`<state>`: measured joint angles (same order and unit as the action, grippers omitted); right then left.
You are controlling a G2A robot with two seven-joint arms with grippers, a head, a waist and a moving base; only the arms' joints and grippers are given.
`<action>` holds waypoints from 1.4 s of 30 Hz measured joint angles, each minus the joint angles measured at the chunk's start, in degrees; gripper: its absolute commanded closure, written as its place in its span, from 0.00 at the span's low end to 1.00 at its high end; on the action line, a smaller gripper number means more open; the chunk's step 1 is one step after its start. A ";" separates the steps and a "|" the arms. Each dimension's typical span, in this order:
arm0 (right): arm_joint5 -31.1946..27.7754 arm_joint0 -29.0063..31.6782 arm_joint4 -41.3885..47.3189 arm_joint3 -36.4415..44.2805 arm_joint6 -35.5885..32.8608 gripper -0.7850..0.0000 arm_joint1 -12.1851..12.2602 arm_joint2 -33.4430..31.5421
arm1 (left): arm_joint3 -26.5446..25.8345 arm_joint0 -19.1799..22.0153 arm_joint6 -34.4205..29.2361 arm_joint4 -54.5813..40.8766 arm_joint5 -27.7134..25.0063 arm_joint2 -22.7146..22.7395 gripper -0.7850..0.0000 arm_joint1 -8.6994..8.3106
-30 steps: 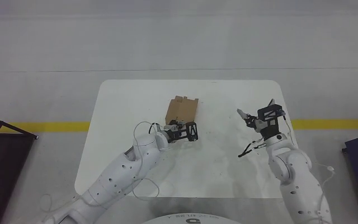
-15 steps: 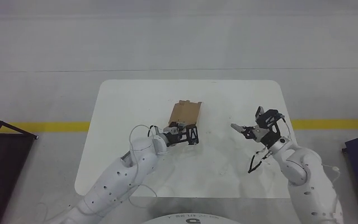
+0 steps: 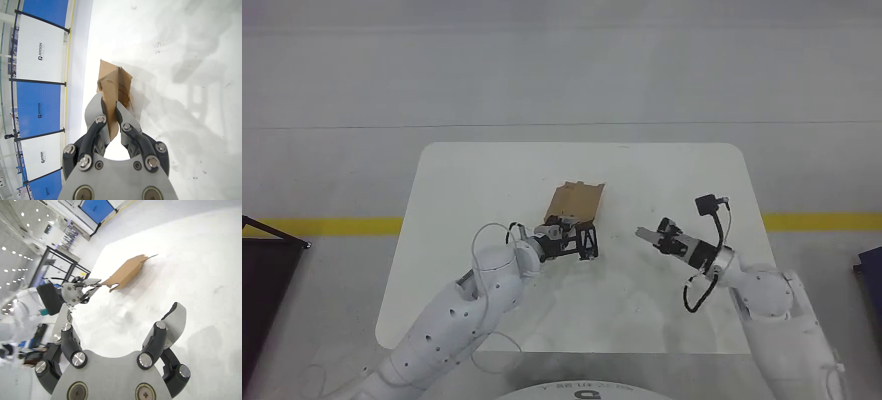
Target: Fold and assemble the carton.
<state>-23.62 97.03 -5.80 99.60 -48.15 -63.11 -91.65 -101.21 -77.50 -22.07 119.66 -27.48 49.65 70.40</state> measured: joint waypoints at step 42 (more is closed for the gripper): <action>27.57 -13.41 32.31 -14.35 -7.18 0.56 -1.33 15.51 | -3.08 -1.18 1.78 7.09 -3.77 -2.32 1.00 -0.01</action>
<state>3.95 83.62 26.51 85.25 -55.33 -64.44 -76.13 -104.29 -78.68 -20.29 126.75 -31.24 47.33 70.38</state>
